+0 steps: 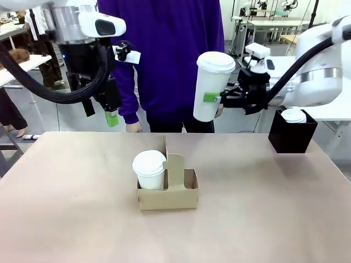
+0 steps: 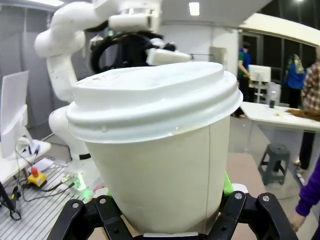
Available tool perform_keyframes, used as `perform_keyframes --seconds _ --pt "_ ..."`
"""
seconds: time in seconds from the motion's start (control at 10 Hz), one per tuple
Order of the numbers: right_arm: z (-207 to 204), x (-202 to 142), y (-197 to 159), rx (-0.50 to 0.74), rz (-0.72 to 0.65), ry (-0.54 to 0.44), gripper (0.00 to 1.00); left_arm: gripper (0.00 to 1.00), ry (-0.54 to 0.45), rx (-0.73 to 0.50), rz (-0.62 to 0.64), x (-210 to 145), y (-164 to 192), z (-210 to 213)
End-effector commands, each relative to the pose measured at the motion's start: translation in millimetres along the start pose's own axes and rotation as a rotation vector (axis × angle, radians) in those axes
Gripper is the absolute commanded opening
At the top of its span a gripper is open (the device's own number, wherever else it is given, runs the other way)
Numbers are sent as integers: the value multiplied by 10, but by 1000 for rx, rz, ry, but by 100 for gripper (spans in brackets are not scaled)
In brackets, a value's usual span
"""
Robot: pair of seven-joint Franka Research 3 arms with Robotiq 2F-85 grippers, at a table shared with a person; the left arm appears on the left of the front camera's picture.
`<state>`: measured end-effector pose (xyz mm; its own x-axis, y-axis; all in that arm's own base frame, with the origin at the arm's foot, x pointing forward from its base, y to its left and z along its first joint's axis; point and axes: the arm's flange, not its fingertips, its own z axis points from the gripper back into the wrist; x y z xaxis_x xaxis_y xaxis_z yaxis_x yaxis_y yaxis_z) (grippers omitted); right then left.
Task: Pour a drink into a cup and package it in a carrier.
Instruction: Insert the held 600 ml Paper Cup into the Cup Carrier.
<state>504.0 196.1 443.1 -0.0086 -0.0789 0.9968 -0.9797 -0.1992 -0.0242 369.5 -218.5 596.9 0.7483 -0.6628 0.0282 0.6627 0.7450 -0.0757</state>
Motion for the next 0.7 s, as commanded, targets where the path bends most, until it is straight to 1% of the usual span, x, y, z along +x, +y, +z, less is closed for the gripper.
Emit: perform_keyframes --seconds 0.0,0.1,0.2,0.4,0.5,0.6 --pt "-83 -147 -18 38 -12 12 80 100 -32 -3 -1 42 104 -166" --pt "-39 -132 -12 25 -140 42 80 100 0 0 0 0 0 0" --pt "-115 -117 11 28 -11 4 80 100 0 0 0 0 0 0" --pt "-115 -117 11 28 -11 4 80 100 0 0 0 0 0 0" --pt "-121 -199 1 30 -46 11 80 100 -4 1 -7 32 25 -61" --pt "-134 -309 -5 74 -119 -5 80 100 -27 5 -57 -90 196 -140"
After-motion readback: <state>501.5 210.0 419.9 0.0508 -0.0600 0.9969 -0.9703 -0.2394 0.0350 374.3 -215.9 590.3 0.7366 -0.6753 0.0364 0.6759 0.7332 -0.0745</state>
